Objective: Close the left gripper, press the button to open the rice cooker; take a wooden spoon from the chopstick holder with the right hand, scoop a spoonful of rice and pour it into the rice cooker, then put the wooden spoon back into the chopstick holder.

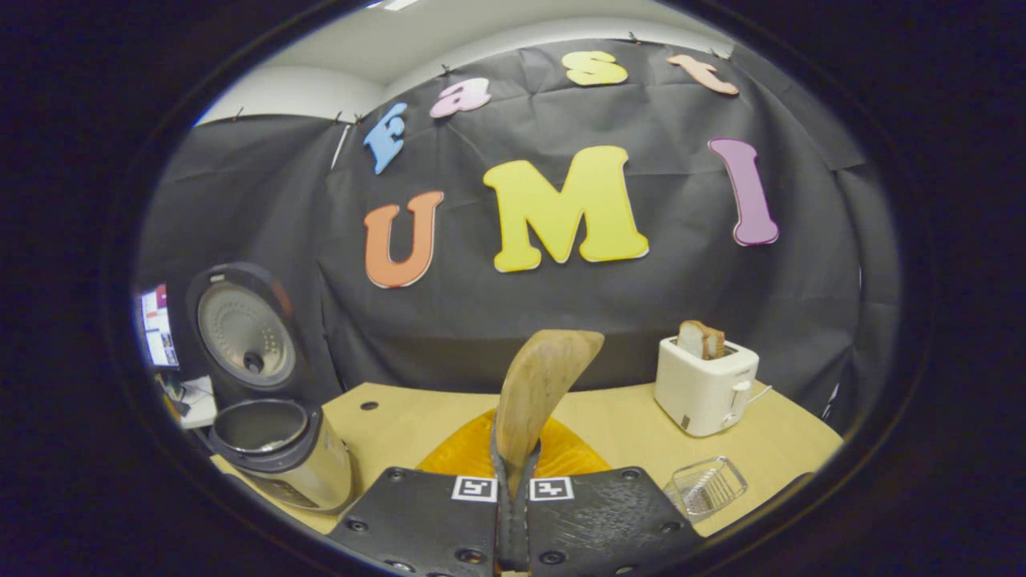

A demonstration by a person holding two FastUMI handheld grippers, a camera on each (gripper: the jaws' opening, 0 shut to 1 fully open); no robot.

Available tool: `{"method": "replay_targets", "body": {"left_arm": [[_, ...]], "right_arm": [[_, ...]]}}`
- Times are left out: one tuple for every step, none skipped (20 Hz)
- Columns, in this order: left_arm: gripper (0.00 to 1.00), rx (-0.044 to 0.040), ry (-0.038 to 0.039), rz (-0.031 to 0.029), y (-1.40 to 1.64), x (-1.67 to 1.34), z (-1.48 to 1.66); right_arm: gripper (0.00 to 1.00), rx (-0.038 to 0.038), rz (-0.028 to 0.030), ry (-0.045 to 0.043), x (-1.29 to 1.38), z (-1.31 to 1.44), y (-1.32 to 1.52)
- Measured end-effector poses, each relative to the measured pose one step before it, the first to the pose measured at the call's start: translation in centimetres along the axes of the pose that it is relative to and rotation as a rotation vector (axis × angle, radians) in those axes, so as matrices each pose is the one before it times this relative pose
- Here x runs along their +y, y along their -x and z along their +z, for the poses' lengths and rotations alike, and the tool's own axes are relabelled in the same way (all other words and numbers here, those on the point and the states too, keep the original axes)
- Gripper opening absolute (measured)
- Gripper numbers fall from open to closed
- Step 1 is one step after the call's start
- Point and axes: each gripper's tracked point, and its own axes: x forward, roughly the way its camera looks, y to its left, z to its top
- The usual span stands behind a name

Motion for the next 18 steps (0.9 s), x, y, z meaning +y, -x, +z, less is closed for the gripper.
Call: {"method": "replay_targets", "body": {"left_arm": [[1.0, 0.00232, 0.0001, -0.00215, 0.134, 0.151, 0.013], [1.0, 0.00514, -0.00399, 0.0021, 0.084, 0.422, -0.079], [1.0, 0.00454, -0.00489, 0.00462, 0.112, 0.29, -0.084], [1.0, -0.00398, -0.00179, 0.0001, -0.049, 0.121, 0.1], [1.0, -0.0011, 0.00608, -0.01013, -0.06, -0.091, 0.035], [1.0, 0.00587, 0.00816, -0.0091, 0.103, -0.201, -0.171], [1.0, -0.00172, 0.00643, -0.00291, 0.112, 0.052, 0.089], [1.0, -0.00356, 0.00351, 0.00043, 0.115, 0.144, 0.267], [1.0, -0.01025, 0.00256, 0.00265, 0.083, 0.215, 0.338], [1.0, -0.00952, 0.00155, -0.00247, 0.016, 0.03, 0.188], [1.0, -0.00481, 0.00108, -0.00531, 0.081, -0.065, 0.071], [1.0, -0.00201, 0.00179, 0.00036, 0.107, 0.167, 0.009], [1.0, 0.00202, 0.00364, 0.00669, 0.032, 0.351, -0.036], [1.0, 0.00367, 0.00482, 0.00544, -0.041, 0.46, -0.167], [1.0, 0.00412, 0.00602, 0.00271, -0.037, 0.193, -0.114], [1.0, -0.00012, 0.0053, 0.00036, 0.023, -0.001, 0.093], [1.0, 0.00096, 0.0053, -0.00002, 0.003, 0.106, 0.001], [1.0, 0.00013, 0.00376, -0.00181, 0.053, 0.013, 0.02]], "right_arm": [[0.0, 0.02463, -0.00848, 0.01052, 0.422, -1.4, -0.484], [0.0, 0.02641, -0.01316, 0.0091, 0.243, -1.258, -0.45], [0.0, 0.02711, -0.02206, 0.0142, -0.028, -1.26, -0.422], [0.0, 0.02011, -0.02438, 0.01862, -0.057, -0.924, -0.393], [0.0, 0.01313, -0.02255, 0.01904, 0.04, -0.717, -0.318], [0.0, 0.01089, -0.02073, 0.01937, 0.054, -0.416, -0.277], [0.0, 0.0145, -0.0231, 0.0214, -0.085, -0.454, -0.335], [0.0, 0.01718, -0.0282, 0.02853, -0.28, -0.459, -0.31], [0.0, 0.01499, -0.02971, 0.02643, -0.276, -0.568, -0.322], [0.0, 0.00922, -0.02105, 0.0143, -0.041, -0.297, -0.293], [0.0, -0.00512, -0.01281, 0.00136, 0.074, 0.188, 0.052], [0.0, 0.00236, -0.00953, 0.00572, 0.286, -0.009, -0.033], [0.0, 0.00041, -0.00297, 0.00533, 0.449, -0.084, -0.031], [0.0, 0.00464, 0.00335, -0.00363, 0.658, -0.102, -0.023], [0.0, 0.00755, 0.00837, -0.01021, 0.877, -0.349, 0.098], [0.0, 0.00584, 0.01186, -0.01247, 0.868, -0.139, 0.036], [0.0, 0.00408, 0.0116, -0.01438, 0.722, -0.08, -0.036], [0.0, 0.00466, 0.01106, -0.01665, 0.821, -0.022, -0.059]]}}
